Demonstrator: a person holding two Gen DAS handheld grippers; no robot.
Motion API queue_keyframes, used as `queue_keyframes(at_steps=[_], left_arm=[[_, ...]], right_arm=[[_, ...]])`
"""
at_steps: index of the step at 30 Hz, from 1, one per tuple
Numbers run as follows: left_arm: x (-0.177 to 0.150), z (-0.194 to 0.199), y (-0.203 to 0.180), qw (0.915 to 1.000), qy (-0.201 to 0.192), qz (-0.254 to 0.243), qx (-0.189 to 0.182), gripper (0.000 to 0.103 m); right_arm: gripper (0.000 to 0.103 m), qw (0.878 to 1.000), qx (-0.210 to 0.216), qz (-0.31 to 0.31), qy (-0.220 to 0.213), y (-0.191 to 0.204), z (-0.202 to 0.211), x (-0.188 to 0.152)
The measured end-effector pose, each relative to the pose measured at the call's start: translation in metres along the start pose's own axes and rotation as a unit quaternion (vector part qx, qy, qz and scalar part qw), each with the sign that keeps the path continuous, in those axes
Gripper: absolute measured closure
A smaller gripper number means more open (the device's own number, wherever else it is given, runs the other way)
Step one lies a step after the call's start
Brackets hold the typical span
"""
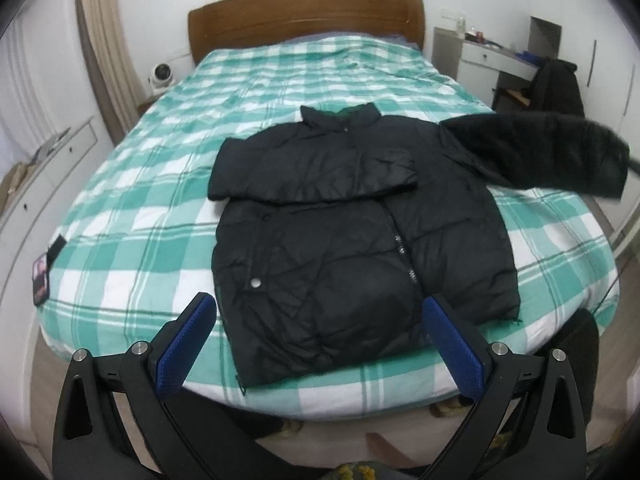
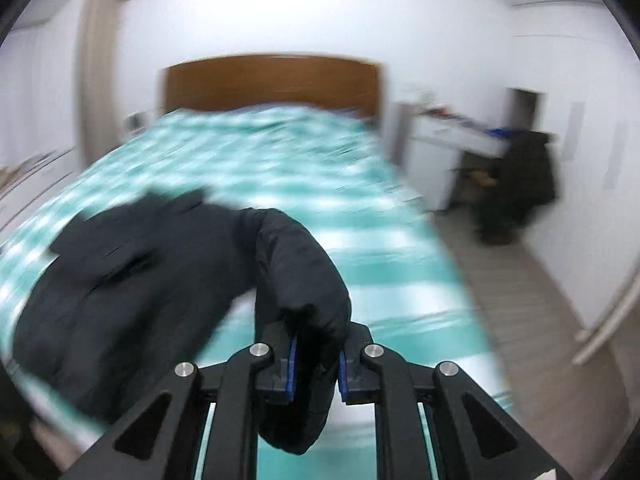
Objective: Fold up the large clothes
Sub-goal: 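Grasp the jacket sleeve with the right gripper and pull it outward, then grasp the other sleeve with the left gripper and spread it outward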
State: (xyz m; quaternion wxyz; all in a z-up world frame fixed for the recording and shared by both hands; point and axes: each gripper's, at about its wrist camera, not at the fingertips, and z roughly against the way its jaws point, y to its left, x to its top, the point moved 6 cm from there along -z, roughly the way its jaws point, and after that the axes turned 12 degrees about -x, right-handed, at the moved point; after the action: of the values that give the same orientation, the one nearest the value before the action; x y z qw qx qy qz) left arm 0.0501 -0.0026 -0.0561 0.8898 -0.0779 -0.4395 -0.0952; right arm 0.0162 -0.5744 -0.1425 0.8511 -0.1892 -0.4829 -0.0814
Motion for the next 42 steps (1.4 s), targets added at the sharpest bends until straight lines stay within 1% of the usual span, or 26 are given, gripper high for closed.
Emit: queue_keyframes(at_steps=[1,2,3,4,6,7,9,10,12,14,16,17,19,20,21,22,24,26,27,29,30,32,34,37,39,42], left_arm=[[0.000,0.001,0.000,1.0000,-0.002,0.000,0.000,0.000],[0.001,0.001,0.000,1.0000,-0.004,0.004,-0.001,0.000],[0.000,0.002,0.001,0.9999,-0.005,0.009,0.000,0.000],[-0.001,0.002,0.004,0.9999,-0.004,0.015,0.003,0.000],[-0.001,0.001,0.011,0.9996,-0.003,0.029,0.006,0.000],[0.000,0.001,0.014,0.9994,-0.004,0.035,0.006,0.000],[-0.001,-0.003,0.019,0.9989,0.002,0.048,0.001,0.000],[-0.001,-0.006,0.020,0.9987,0.005,0.051,-0.003,0.000],[0.000,-0.010,0.018,0.9988,0.010,0.048,-0.009,0.000],[0.001,-0.012,0.012,0.9991,0.011,0.039,-0.015,0.000],[0.001,-0.012,0.005,0.9994,0.009,0.029,-0.020,0.000],[0.001,-0.012,0.001,0.9995,0.007,0.024,-0.022,0.000],[0.001,-0.011,-0.002,0.9992,0.006,0.027,-0.028,0.000],[0.000,-0.010,-0.002,0.9991,0.006,0.030,-0.028,0.000],[-0.002,-0.008,0.000,0.9991,0.005,0.032,-0.026,0.000],[-0.003,-0.006,0.003,0.9991,0.004,0.037,-0.021,0.000],[-0.006,-0.003,0.011,0.9986,0.001,0.051,-0.013,0.000],[-0.010,-0.005,0.021,0.9977,0.003,0.066,-0.010,0.000],[-0.012,-0.009,0.024,0.9972,0.007,0.073,-0.012,0.000],[-0.016,-0.020,0.029,0.9962,0.020,0.083,-0.017,0.001],[-0.016,-0.025,0.029,0.9961,0.025,0.083,-0.017,0.000],[-0.015,-0.037,0.030,0.9974,0.030,0.065,-0.007,0.000],[-0.010,-0.045,0.029,0.9989,0.032,0.032,0.010,0.000],[0.005,-0.054,0.027,0.9994,0.026,-0.014,0.015,0.000],[0.024,-0.069,0.020,0.9983,0.018,-0.055,0.004,0.000],[0.053,-0.108,-0.009,0.9927,0.024,-0.114,-0.034,0.000]], right_arm=[[0.077,1.000,-0.029,-0.005,0.007,-0.017,-0.013,0.008],[0.066,0.996,-0.090,-0.003,0.019,-0.039,-0.031,0.013],[0.037,0.990,-0.135,0.002,0.025,-0.050,-0.040,0.015],[0.026,0.982,-0.188,0.009,0.028,-0.062,-0.048,0.015],[0.026,0.983,-0.178,-0.003,0.031,-0.064,-0.048,0.005],[0.026,0.987,-0.154,-0.012,0.038,-0.054,-0.045,-0.003],[0.026,0.994,-0.071,-0.033,0.075,-0.019,-0.040,-0.038],[0.026,0.992,-0.003,-0.049,0.114,0.010,-0.038,-0.065],[0.026,0.974,0.112,-0.081,0.180,0.063,-0.034,-0.115],[0.026,0.936,0.225,-0.112,0.248,0.129,-0.023,-0.166],[0.027,0.908,0.288,-0.129,0.276,0.174,-0.020,-0.193],[0.027,0.900,0.308,-0.128,0.280,0.196,-0.019,-0.203],[0.029,0.894,0.330,-0.115,0.282,0.236,-0.023,-0.218],[0.034,0.894,0.333,-0.096,0.285,0.251,-0.028,-0.223],[0.064,0.897,0.325,-0.082,0.286,0.256,-0.032,-0.222],[0.088,0.895,0.329,-0.077,0.292,0.258,-0.034,-0.219],[0.089,0.900,0.316,-0.071,0.292,0.243,-0.030,-0.201],[0.089,0.922,0.281,-0.043,0.264,0.221,-0.016,-0.175],[0.089,0.927,0.270,-0.038,0.256,0.211,-0.011,-0.168],[0.089,0.931,0.253,-0.040,0.258,0.204,-0.016,-0.160],[0.089,0.933,0.240,-0.036,0.264,0.198,-0.021,-0.172],[0.085,0.936,0.216,-0.007,0.279,0.216,-0.035,-0.192],[0.062,0.940,0.189,0.013,0.284,0.231,-0.042,-0.209],[0.047,0.950,0.167,0.013,0.262,0.236,-0.031,-0.204],[0.042,0.961,0.144,0.007,0.237,0.228,-0.019,-0.197],[0.042,0.970,0.122,-0.021,0.211,0.208,-0.003,-0.189]])
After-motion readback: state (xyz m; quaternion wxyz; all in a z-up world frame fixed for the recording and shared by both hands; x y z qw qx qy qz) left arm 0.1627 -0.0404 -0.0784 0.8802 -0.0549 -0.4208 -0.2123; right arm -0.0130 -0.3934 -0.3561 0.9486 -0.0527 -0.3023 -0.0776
